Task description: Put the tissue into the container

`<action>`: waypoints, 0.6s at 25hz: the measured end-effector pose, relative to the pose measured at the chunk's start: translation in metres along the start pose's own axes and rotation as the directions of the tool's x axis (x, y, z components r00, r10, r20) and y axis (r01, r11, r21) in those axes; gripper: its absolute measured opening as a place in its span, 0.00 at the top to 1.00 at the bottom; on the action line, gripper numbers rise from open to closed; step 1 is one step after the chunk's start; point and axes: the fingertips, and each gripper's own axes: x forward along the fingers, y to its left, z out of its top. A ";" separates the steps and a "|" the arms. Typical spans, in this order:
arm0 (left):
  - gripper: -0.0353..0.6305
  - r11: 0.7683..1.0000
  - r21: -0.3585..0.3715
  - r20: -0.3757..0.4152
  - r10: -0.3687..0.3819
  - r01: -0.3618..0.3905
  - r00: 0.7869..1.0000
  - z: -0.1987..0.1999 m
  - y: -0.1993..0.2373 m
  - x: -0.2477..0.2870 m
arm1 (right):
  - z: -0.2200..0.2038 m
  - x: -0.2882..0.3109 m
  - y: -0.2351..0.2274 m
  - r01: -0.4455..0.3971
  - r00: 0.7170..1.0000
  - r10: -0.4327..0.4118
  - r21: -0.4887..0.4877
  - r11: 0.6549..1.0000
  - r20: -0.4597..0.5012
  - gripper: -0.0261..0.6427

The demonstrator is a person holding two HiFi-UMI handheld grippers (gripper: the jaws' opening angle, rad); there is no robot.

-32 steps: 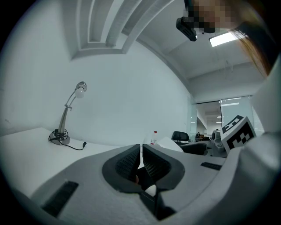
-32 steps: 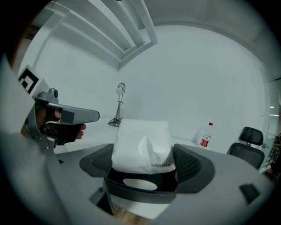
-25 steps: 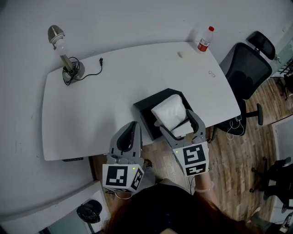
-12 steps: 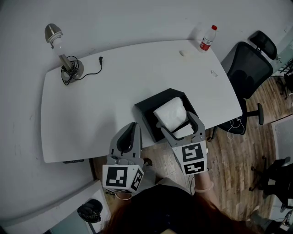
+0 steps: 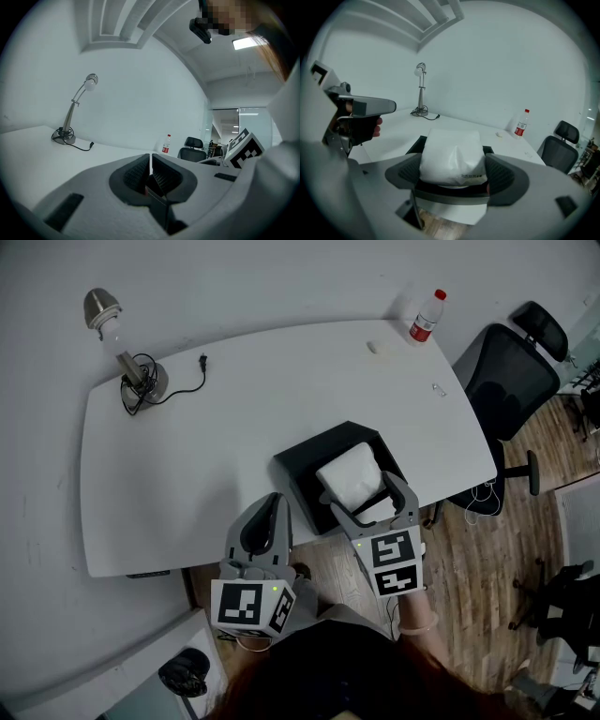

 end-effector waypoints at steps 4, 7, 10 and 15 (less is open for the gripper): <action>0.89 1.000 -0.005 -0.006 -0.001 0.001 1.000 -0.003 0.000 0.002 | -0.003 0.003 0.000 -0.008 1.000 0.008 0.011 1.000 -0.023 0.33; 0.89 1.000 -0.011 -0.009 -0.002 0.002 1.000 -0.004 0.000 0.004 | -0.006 0.006 0.000 -0.013 0.999 0.014 0.020 1.000 -0.048 0.33; 0.89 1.000 -0.015 -0.012 0.000 0.000 1.000 -0.005 0.002 0.004 | -0.009 0.008 0.002 -0.021 0.997 0.023 0.029 0.999 -0.068 0.33; 0.89 1.000 -0.020 -0.020 0.002 -0.002 1.000 -0.007 0.004 0.006 | -0.012 0.013 0.004 -0.030 0.995 0.034 0.044 0.999 -0.097 0.33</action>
